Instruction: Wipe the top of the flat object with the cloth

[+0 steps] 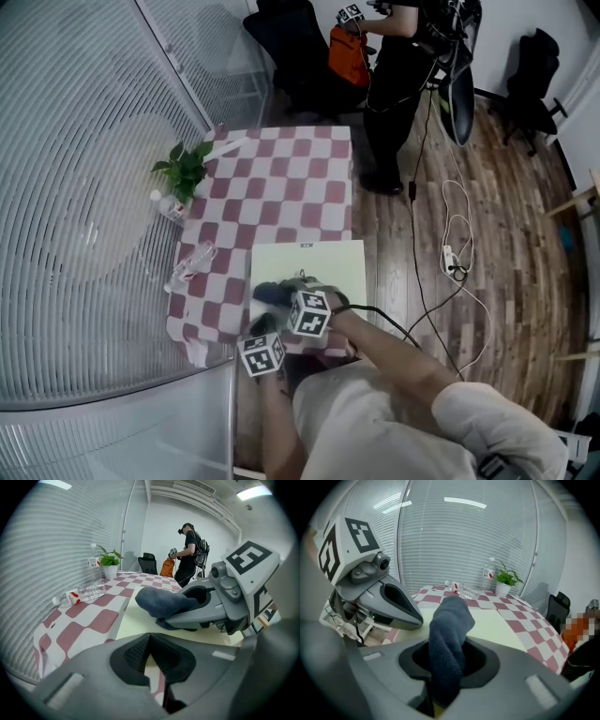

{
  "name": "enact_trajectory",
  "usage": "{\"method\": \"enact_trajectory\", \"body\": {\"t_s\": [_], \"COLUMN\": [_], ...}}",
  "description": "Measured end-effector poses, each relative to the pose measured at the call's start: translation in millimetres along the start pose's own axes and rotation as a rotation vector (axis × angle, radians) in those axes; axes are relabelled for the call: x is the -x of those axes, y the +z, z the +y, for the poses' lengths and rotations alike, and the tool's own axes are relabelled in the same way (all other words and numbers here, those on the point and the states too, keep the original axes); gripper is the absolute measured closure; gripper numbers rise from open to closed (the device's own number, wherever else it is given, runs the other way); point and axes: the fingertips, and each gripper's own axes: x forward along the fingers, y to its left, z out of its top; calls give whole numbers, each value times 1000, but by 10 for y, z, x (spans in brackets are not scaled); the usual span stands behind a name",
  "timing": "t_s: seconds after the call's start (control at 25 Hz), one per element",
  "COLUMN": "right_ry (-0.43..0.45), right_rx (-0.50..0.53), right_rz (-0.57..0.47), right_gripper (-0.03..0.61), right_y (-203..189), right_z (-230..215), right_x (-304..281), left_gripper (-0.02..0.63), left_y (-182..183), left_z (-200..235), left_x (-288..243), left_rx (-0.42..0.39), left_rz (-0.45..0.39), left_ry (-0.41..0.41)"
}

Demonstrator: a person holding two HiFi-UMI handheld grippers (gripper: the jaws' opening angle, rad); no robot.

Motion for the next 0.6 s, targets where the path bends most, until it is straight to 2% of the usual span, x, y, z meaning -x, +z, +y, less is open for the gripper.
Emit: {"method": "enact_trajectory", "body": {"t_s": [0.2, 0.6], "right_ry": [-9, -84], "right_rx": [-11, -33], "right_rz": [-15, -6], "right_gripper": [463, 463], "right_y": [-160, -782], "right_z": [-14, -169], "right_x": [198, 775], "left_gripper": [606, 606], "left_y": [-2, 1], "left_z": [-9, -20], "left_x": [10, 5], "left_rx": [1, -22], "left_rz": [-4, 2], "left_ry": [15, 15]}}
